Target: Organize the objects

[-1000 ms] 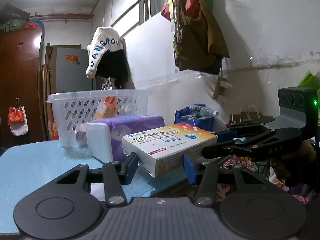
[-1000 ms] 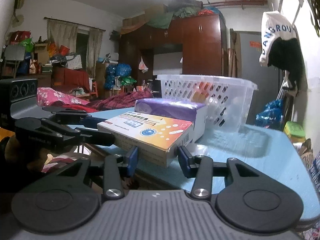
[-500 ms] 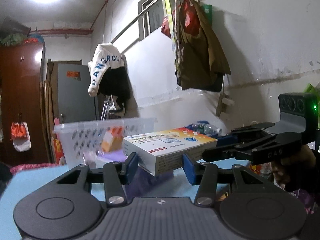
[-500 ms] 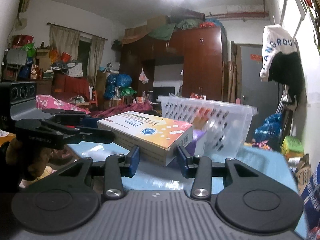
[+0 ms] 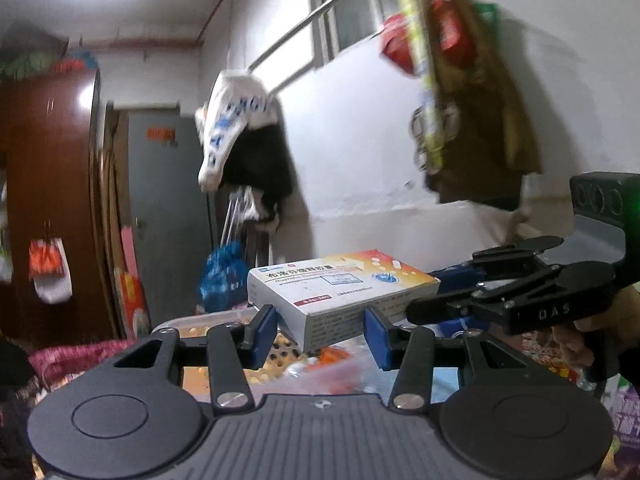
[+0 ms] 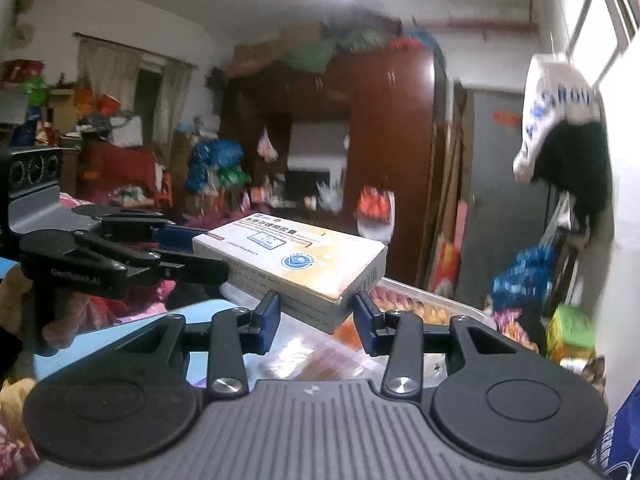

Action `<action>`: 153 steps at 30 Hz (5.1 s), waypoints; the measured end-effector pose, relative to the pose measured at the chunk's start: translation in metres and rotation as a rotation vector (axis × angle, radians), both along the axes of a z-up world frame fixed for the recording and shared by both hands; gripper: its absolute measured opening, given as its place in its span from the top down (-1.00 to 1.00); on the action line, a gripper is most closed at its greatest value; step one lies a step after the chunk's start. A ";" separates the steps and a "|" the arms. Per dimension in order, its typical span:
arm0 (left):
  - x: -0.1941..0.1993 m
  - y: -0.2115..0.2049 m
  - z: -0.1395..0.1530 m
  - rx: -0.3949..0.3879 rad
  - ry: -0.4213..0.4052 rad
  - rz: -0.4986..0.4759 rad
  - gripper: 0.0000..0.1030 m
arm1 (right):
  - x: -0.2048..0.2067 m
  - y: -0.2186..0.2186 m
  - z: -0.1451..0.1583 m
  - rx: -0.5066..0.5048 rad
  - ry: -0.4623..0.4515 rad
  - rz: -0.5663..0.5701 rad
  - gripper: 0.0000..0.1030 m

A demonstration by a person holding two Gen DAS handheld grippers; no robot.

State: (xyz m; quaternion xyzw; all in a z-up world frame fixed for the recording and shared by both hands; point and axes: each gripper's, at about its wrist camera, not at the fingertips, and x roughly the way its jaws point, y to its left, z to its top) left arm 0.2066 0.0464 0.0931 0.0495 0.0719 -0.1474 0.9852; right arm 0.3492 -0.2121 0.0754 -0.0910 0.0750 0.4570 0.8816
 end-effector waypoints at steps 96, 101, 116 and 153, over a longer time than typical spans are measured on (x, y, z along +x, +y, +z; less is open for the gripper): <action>-0.109 -0.016 -0.131 -0.110 0.057 -0.030 -0.01 | -0.105 -0.057 -0.115 0.100 0.077 0.004 0.12; -0.128 -0.023 -0.105 -0.097 -0.036 -0.030 -0.01 | -0.123 -0.061 -0.088 0.133 -0.010 0.006 0.12; -0.075 -0.029 0.049 -0.030 -0.207 -0.038 -0.01 | -0.086 -0.034 0.060 0.149 -0.217 -0.051 0.12; 0.030 0.018 -0.007 -0.061 0.153 0.235 -0.64 | 0.012 -0.031 -0.009 0.051 0.166 -0.263 -1.00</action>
